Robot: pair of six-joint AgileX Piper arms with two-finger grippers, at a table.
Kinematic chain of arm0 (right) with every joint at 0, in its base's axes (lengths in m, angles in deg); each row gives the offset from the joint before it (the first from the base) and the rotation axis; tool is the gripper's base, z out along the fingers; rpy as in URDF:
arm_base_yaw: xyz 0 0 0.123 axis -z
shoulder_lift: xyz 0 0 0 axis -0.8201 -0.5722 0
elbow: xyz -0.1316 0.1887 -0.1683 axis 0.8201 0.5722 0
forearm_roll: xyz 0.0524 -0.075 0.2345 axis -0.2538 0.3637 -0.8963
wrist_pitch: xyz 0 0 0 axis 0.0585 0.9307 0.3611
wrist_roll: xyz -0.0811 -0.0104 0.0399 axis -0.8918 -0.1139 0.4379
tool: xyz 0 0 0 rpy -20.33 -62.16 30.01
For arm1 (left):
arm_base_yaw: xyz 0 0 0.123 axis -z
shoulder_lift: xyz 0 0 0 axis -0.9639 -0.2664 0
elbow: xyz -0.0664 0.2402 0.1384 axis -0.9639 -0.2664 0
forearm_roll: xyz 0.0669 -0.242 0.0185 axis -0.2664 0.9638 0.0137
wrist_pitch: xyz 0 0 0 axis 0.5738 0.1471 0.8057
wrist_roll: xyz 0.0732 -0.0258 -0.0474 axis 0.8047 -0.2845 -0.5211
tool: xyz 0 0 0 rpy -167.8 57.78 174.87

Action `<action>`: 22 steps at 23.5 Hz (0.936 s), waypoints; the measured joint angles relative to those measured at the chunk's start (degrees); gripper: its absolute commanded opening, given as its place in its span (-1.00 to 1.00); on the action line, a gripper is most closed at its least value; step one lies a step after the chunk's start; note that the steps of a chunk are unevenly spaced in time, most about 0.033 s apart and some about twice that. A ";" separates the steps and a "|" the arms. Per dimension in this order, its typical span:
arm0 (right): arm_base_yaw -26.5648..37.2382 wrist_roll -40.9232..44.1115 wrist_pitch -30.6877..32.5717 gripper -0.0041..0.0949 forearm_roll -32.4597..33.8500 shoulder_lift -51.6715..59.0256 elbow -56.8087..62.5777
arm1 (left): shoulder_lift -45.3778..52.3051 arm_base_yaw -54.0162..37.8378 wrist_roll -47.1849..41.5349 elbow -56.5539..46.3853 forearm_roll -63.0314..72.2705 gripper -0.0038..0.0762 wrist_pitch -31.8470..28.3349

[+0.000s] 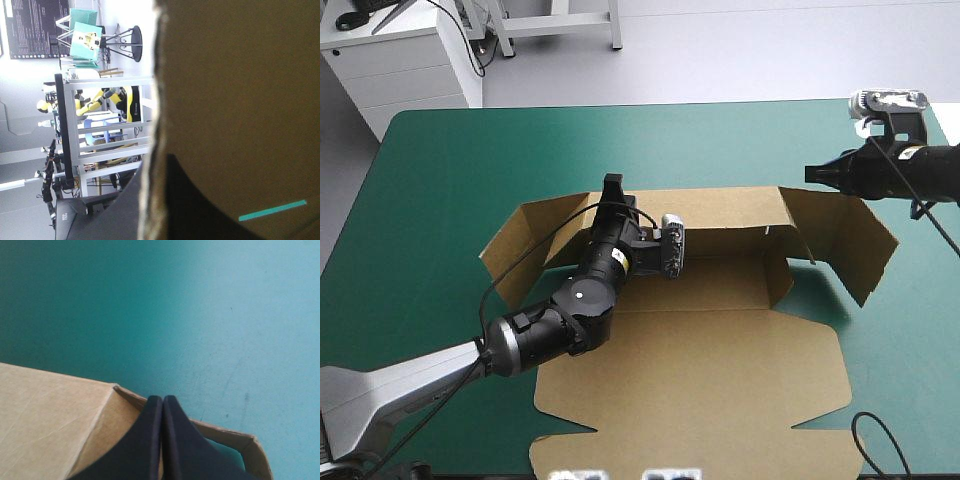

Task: Fold the box

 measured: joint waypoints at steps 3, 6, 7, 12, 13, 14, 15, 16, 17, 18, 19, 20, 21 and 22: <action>-0.02 0.92 -0.05 -0.94 1.74 -5.98 -2.32 | 0.00 0.00 -0.21 -0.06 0.19 -0.92 0.94; -0.02 2.62 -0.30 -0.94 2.49 -11.07 -4.55 | 0.00 0.00 -0.25 -0.06 0.19 -0.92 0.94; -0.16 2.90 -0.30 -0.94 2.55 -12.23 -5.20 | 0.00 0.00 -0.25 -0.06 0.19 -0.92 0.94; -4.32 6.04 -0.05 -0.93 6.51 -16.88 -10.18 | 0.00 0.00 -0.25 -0.06 0.19 -0.92 0.94; -5.22 6.65 0.25 -0.93 7.49 -17.52 -10.80 | 0.00 0.00 -0.25 -0.06 0.19 -0.92 0.94; -5.87 7.32 0.58 -0.93 8.52 -18.05 -11.20 | 0.00 0.00 -0.25 -0.06 0.19 -0.92 0.94; -6.68 8.00 1.25 -0.93 9.91 -18.84 -11.69 | 0.00 0.00 -0.27 -0.06 0.19 -0.92 0.94; -7.06 8.46 1.71 -0.94 10.63 -19.40 -11.91 | 0.00 0.00 -0.32 -0.06 0.19 -0.92 0.94; -7.35 8.88 2.25 -0.94 11.41 -19.93 -12.04 | 0.00 0.00 -0.32 -0.06 0.19 -0.92 0.94; -7.57 9.47 3.07 -0.94 12.02 -20.62 -12.08 | 0.00 0.00 -0.32 -0.06 0.19 -0.92 0.94; -7.65 9.86 3.72 -0.94 12.52 -21.00 -12.08 | 0.00 0.00 -0.34 -0.06 0.19 -0.92 0.94; -7.65 10.15 4.43 -0.94 12.90 -21.35 -12.08 | 0.00 0.00 -0.34 -0.06 0.24 -0.92 0.94; -7.65 10.35 5.18 -0.94 13.31 -21.48 -12.08 | 0.00 0.00 -0.34 -0.06 0.24 -0.92 0.94; -7.65 10.50 6.09 -0.95 13.59 -21.48 -12.08 | 0.00 0.00 -0.34 -0.06 0.24 -0.92 0.89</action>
